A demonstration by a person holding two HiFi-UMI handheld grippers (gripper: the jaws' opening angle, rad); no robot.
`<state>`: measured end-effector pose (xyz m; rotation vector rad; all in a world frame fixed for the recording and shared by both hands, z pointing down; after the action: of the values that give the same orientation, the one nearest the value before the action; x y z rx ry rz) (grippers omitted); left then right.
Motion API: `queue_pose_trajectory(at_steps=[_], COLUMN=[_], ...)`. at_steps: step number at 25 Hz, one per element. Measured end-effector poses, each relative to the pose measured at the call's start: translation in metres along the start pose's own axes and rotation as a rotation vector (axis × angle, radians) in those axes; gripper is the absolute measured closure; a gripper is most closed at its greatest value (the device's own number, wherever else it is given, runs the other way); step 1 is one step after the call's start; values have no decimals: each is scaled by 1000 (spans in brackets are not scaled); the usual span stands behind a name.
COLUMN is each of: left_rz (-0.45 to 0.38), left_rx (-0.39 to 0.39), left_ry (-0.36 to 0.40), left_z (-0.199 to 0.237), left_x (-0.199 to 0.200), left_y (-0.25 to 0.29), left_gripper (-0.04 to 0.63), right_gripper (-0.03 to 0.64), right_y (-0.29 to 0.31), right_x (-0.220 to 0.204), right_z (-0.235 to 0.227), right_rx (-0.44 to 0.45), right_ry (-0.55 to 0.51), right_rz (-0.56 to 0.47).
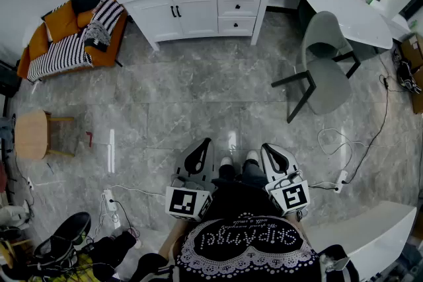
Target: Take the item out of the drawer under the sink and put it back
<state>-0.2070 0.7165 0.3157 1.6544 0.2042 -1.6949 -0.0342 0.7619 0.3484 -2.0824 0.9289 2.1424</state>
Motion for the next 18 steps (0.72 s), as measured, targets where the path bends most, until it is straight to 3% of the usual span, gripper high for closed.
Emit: queue_pose_trajectory(at_steps=[4, 11, 18], left_rz=[-1, -58, 2], left_rx=[-22, -20, -43], left_ry=[20, -17, -55], left_z=[0, 8, 11], left_x=[3, 8, -4], left_y=[1, 6, 18], left_gripper=[591, 591, 591], right_gripper=[597, 597, 597], right_y=[5, 17, 28], right_x=[2, 6, 8], right_z=[2, 8, 12], right_rx=[4, 16, 61], right_ry=[-9, -42, -45], right_rz=[6, 2, -22])
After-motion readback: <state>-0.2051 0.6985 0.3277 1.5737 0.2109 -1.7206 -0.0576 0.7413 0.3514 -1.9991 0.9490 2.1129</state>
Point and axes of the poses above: the fingertips, and each gripper's own axes: y forward along the fingers, z to its left, x out of its top, the point moved 4 cm from there along -y, backward along the fingers, and after that the axes turned 10 degrees about z, right-handed, at the moved point
